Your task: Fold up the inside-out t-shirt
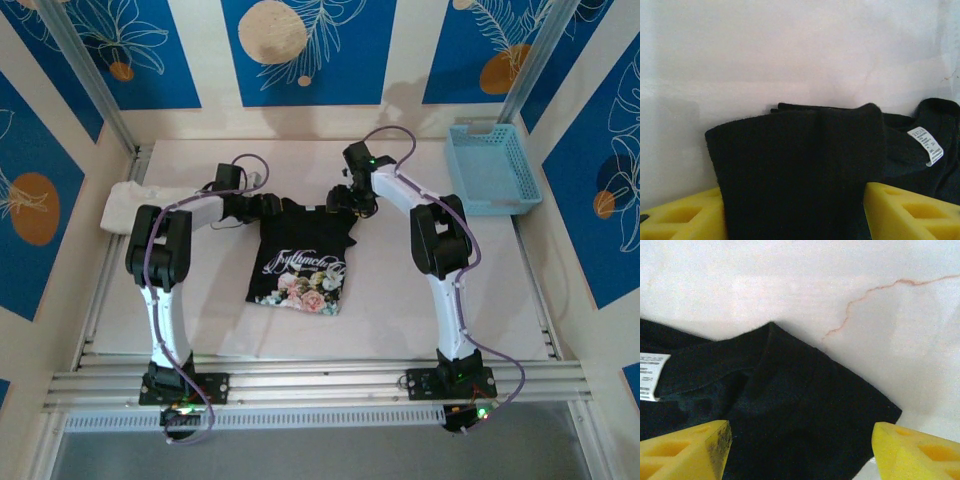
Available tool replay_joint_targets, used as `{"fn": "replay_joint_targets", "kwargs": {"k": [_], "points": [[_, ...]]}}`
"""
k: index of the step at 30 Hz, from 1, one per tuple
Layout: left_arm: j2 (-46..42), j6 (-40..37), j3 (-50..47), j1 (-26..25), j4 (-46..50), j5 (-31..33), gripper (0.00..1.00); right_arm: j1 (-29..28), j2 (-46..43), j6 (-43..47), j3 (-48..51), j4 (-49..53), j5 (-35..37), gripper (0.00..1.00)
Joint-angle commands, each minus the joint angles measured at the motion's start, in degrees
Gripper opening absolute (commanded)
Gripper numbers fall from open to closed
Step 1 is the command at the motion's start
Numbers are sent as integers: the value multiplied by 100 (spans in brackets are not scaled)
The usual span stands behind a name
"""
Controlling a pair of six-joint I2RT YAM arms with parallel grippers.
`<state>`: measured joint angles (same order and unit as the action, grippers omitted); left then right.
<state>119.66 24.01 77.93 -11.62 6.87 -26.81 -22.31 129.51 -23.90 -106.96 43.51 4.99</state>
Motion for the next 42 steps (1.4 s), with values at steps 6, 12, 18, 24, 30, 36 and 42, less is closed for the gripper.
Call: {"fn": "replay_joint_targets", "kwargs": {"k": [6, 12, 18, 24, 30, 36, 42], "points": [[-20, 25, -72, -56, 79, -161, 64, -78, 231, 83, -194, 413, 111, 75], [-60, 10, -120, -51, 30, -112, 64, -75, 688, 181, -689, 881, -112, 69], [-2, 54, -188, -52, -72, -170, 63, -120, 987, 310, -1009, 1161, -221, 61], [140, 135, -230, -53, -169, -320, 50, -162, 1138, 474, -1301, 1371, -302, 42], [256, 212, -193, -75, -225, -455, 32, -139, 1114, 573, -1286, 1313, -436, 29], [308, 253, -103, -96, -231, -535, 11, -83, 774, 682, -847, 757, -697, 18], [50, 375, -126, -79, -433, -406, 0, 30, 59, 628, 38, -312, -845, 2]]}}
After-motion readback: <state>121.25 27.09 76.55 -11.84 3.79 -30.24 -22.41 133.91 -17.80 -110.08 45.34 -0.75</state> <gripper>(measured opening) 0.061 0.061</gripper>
